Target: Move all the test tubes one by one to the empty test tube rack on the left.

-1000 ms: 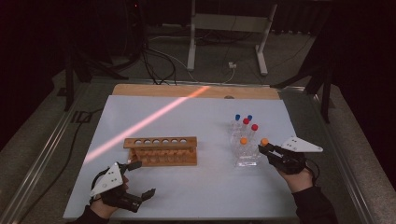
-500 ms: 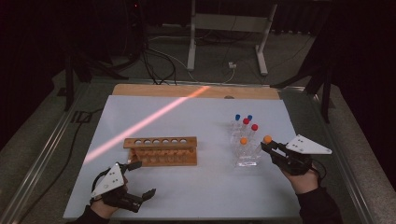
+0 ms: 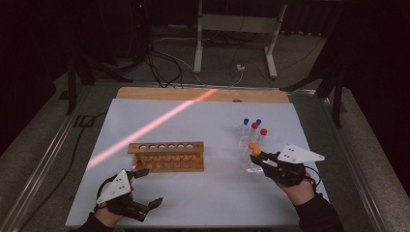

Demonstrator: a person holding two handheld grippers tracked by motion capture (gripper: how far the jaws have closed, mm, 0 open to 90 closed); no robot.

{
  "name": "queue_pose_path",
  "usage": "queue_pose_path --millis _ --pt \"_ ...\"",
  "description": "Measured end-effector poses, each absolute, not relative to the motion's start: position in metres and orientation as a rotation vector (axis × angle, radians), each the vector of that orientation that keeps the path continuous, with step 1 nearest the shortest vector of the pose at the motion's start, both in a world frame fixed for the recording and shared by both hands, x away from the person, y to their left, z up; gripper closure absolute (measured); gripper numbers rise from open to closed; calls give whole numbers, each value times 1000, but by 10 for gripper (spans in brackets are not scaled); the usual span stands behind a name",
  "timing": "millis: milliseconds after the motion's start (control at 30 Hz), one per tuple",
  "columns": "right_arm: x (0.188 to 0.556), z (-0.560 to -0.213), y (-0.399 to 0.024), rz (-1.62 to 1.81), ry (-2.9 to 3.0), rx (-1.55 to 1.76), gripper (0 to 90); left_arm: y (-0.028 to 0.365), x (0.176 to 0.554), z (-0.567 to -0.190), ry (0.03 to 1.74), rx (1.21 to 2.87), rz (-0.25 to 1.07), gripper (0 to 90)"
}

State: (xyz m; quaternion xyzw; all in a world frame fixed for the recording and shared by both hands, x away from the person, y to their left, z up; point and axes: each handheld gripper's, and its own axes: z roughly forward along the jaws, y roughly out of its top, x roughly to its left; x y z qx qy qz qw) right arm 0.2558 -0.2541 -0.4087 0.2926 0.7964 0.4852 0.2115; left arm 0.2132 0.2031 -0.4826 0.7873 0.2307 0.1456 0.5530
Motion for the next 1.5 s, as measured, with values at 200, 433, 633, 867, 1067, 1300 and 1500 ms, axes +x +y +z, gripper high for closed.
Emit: queue_pose_path --millis 200,433,633,867,1067,1300,1500 --pt "258 -416 -242 1355 2259 793 747 202 214 -481 547 1852 348 5" --pt "260 -427 -224 1349 2328 756 748 194 218 -476 551 1865 292 5" --pt "261 -432 -213 1345 2364 733 747 181 221 -465 544 1866 261 5" --pt "259 -436 -203 1342 2398 702 747 166 232 -451 521 1853 217 5" --pt "258 -437 -197 1341 2416 684 748 153 239 -441 498 1871 181 5" --pt "256 -439 -189 1344 2451 650 748 139 246 -433 466 1868 134 6" --pt "255 -439 -184 1349 2468 637 748 128 251 -424 431 1864 121 16"
